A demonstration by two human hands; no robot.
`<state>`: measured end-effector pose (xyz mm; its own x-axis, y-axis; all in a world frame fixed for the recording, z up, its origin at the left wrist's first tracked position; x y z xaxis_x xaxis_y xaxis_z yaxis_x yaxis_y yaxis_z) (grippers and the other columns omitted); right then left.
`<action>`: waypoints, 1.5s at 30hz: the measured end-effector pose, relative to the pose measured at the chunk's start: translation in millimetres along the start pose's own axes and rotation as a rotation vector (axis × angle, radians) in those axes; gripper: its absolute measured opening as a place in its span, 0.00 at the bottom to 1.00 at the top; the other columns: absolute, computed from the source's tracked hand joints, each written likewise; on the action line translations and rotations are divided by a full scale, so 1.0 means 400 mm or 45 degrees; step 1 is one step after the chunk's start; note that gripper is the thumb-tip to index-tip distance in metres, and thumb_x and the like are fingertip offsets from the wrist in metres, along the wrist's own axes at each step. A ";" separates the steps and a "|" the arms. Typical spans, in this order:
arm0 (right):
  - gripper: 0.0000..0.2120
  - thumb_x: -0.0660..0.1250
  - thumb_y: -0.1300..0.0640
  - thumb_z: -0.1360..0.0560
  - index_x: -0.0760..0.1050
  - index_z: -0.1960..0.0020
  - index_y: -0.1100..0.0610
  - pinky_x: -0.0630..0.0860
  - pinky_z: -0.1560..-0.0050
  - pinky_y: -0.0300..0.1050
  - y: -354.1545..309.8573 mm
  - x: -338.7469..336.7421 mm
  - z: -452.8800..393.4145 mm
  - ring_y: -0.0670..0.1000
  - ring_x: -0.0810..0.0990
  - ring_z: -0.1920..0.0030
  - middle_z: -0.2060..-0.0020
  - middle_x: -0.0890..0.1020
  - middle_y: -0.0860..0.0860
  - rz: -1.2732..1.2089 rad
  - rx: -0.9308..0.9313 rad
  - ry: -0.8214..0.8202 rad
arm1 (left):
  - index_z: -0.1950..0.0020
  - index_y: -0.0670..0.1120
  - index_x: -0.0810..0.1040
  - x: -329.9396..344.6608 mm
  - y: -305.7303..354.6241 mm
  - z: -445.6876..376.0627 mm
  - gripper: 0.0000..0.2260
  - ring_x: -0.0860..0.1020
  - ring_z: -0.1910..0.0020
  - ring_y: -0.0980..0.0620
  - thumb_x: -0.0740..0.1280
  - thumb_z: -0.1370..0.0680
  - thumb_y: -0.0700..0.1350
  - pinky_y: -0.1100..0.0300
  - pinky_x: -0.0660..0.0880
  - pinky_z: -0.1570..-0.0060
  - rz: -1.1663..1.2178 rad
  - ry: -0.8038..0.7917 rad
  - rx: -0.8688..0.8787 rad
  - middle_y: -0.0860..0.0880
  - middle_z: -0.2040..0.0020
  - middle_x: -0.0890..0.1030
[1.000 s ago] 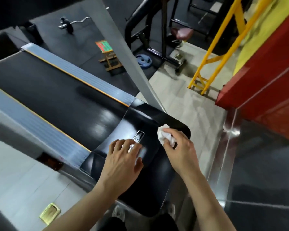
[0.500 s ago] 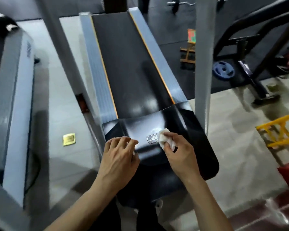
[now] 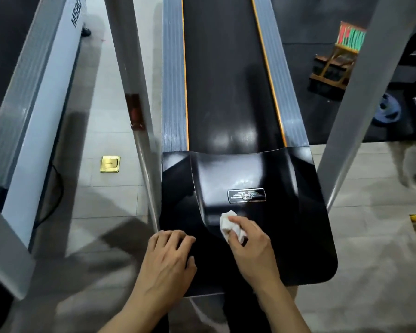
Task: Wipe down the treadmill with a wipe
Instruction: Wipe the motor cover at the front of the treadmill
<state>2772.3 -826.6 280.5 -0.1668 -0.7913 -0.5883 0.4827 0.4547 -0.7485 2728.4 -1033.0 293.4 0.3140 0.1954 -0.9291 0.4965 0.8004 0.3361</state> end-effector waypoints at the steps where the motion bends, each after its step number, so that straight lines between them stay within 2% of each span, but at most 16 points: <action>1: 0.14 0.69 0.57 0.23 0.79 0.40 0.44 0.78 0.51 0.45 0.031 0.005 -0.018 0.44 0.79 0.52 0.53 0.79 0.40 0.002 0.013 -0.014 | 0.44 0.50 0.81 0.027 -0.001 -0.021 0.16 0.79 0.47 0.46 0.62 0.28 0.51 0.52 0.68 0.40 -0.014 -0.005 -0.015 0.51 0.48 0.79; 6: 0.14 0.68 0.58 0.23 0.80 0.40 0.47 0.77 0.51 0.44 0.203 0.015 -0.162 0.45 0.78 0.54 0.52 0.79 0.43 0.062 -0.065 -0.120 | 0.43 0.48 0.81 0.194 0.030 -0.157 0.16 0.78 0.46 0.45 0.61 0.27 0.50 0.52 0.68 0.41 -0.072 -0.015 -0.139 0.49 0.47 0.79; 9: 0.12 0.68 0.59 0.23 0.80 0.41 0.49 0.77 0.49 0.43 0.315 0.019 -0.275 0.46 0.78 0.51 0.47 0.78 0.45 0.140 -0.122 -0.155 | 0.41 0.49 0.80 0.332 0.072 -0.228 0.17 0.78 0.46 0.46 0.62 0.28 0.49 0.52 0.71 0.41 -0.016 -0.081 -0.227 0.50 0.45 0.79; 13: 0.14 0.70 0.62 0.26 0.80 0.42 0.51 0.78 0.48 0.49 0.475 0.028 -0.416 0.51 0.80 0.50 0.47 0.80 0.47 0.195 -0.144 -0.111 | 0.38 0.48 0.79 0.516 0.117 -0.317 0.20 0.79 0.44 0.47 0.60 0.27 0.51 0.52 0.76 0.42 0.060 -0.146 -0.235 0.50 0.42 0.79; 16: 0.14 0.70 0.64 0.26 0.82 0.43 0.53 0.77 0.45 0.49 0.589 0.051 -0.520 0.54 0.81 0.48 0.48 0.83 0.51 0.206 -0.109 -0.042 | 0.36 0.47 0.80 0.654 0.085 -0.400 0.21 0.78 0.39 0.47 0.61 0.26 0.50 0.54 0.71 0.37 0.076 -0.137 -0.204 0.48 0.39 0.79; 19: 0.13 0.68 0.62 0.24 0.82 0.42 0.52 0.76 0.44 0.49 0.699 0.089 -0.622 0.54 0.80 0.48 0.48 0.83 0.51 0.234 -0.117 -0.003 | 0.31 0.43 0.78 0.794 0.008 -0.477 0.24 0.76 0.33 0.41 0.60 0.25 0.49 0.49 0.68 0.32 -0.023 -0.127 -0.190 0.42 0.32 0.77; 22: 0.11 0.67 0.62 0.23 0.82 0.42 0.53 0.76 0.47 0.52 0.747 0.100 -0.710 0.56 0.79 0.50 0.50 0.83 0.54 0.332 -0.234 0.050 | 0.25 0.43 0.74 0.864 -0.075 -0.556 0.27 0.70 0.26 0.37 0.58 0.24 0.50 0.43 0.65 0.27 -0.151 -0.084 -0.196 0.37 0.26 0.72; 25: 0.09 0.66 0.63 0.23 0.82 0.46 0.56 0.76 0.48 0.53 0.801 0.116 -0.833 0.59 0.79 0.53 0.52 0.84 0.56 0.449 -0.391 0.161 | 0.20 0.44 0.66 0.945 -0.164 -0.627 0.30 0.62 0.21 0.38 0.54 0.21 0.54 0.43 0.57 0.22 -0.244 -0.107 -0.230 0.38 0.20 0.64; 29: 0.14 0.62 0.59 0.21 0.81 0.39 0.59 0.70 0.38 0.45 0.880 0.109 -0.967 0.60 0.77 0.43 0.41 0.82 0.56 0.584 -0.418 0.213 | 0.17 0.46 0.57 1.013 -0.196 -0.615 0.32 0.57 0.18 0.40 0.51 0.19 0.57 0.43 0.55 0.20 -0.337 -0.114 -0.232 0.38 0.18 0.58; 31: 0.14 0.64 0.60 0.20 0.81 0.37 0.60 0.68 0.37 0.43 0.910 0.098 -1.016 0.61 0.77 0.41 0.39 0.81 0.57 0.634 -0.388 0.231 | 0.17 0.46 0.56 1.017 -0.195 -0.617 0.32 0.56 0.18 0.40 0.51 0.19 0.58 0.42 0.55 0.20 -0.338 -0.084 -0.222 0.38 0.18 0.57; 35: 0.14 0.64 0.61 0.19 0.80 0.36 0.61 0.60 0.37 0.30 0.889 0.080 -1.087 0.60 0.76 0.39 0.38 0.81 0.57 0.570 -0.366 0.365 | 0.17 0.45 0.56 1.016 -0.193 -0.618 0.32 0.56 0.18 0.39 0.51 0.19 0.58 0.41 0.55 0.21 -0.359 -0.078 -0.215 0.38 0.18 0.56; 36: 0.14 0.63 0.61 0.19 0.80 0.35 0.62 0.61 0.37 0.30 0.888 0.078 -1.105 0.60 0.76 0.39 0.38 0.81 0.57 0.562 -0.345 0.393 | 0.17 0.45 0.57 1.016 -0.192 -0.617 0.32 0.56 0.18 0.39 0.52 0.19 0.58 0.41 0.55 0.21 -0.365 -0.078 -0.214 0.38 0.18 0.56; 39: 0.19 0.54 0.57 0.20 0.78 0.38 0.62 0.69 0.36 0.43 0.906 0.105 -1.132 0.62 0.76 0.38 0.39 0.80 0.59 0.590 -0.238 0.332 | 0.17 0.45 0.57 1.014 -0.191 -0.618 0.32 0.55 0.18 0.39 0.51 0.19 0.58 0.41 0.55 0.20 -0.372 -0.083 -0.213 0.38 0.18 0.56; 41: 0.22 0.53 0.59 0.24 0.77 0.36 0.63 0.70 0.34 0.51 0.903 0.163 -1.128 0.63 0.75 0.35 0.36 0.78 0.62 0.539 -0.138 0.278 | 0.17 0.45 0.58 1.015 -0.189 -0.621 0.32 0.55 0.18 0.39 0.52 0.19 0.58 0.40 0.55 0.21 -0.369 -0.064 -0.211 0.38 0.18 0.57; 42: 0.21 0.55 0.61 0.25 0.77 0.37 0.64 0.71 0.36 0.53 0.886 0.209 -1.123 0.63 0.76 0.37 0.38 0.78 0.63 0.499 -0.141 0.239 | 0.17 0.44 0.58 1.016 -0.188 -0.621 0.32 0.55 0.18 0.38 0.52 0.19 0.58 0.40 0.55 0.21 -0.367 -0.066 -0.208 0.38 0.18 0.57; 45: 0.16 0.59 0.66 0.27 0.78 0.43 0.64 0.73 0.40 0.56 0.761 0.383 -1.100 0.64 0.78 0.44 0.44 0.80 0.63 0.422 -0.414 0.018 | 0.17 0.44 0.57 1.017 -0.186 -0.622 0.33 0.55 0.18 0.38 0.52 0.19 0.58 0.40 0.56 0.21 -0.379 -0.080 -0.203 0.38 0.18 0.56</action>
<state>2515.3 -629.6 -172.1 -0.0620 -0.5772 -0.8142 0.2176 0.7884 -0.5754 2617.8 -872.0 -147.9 0.2263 -0.0915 -0.9697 0.4425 0.8966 0.0187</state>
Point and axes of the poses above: each hand's wrist, its own z-axis away from the middle knuckle, its own x-axis out of the palm, y = z × x, the point moved 1 cm from there along -z, towards the middle knuckle
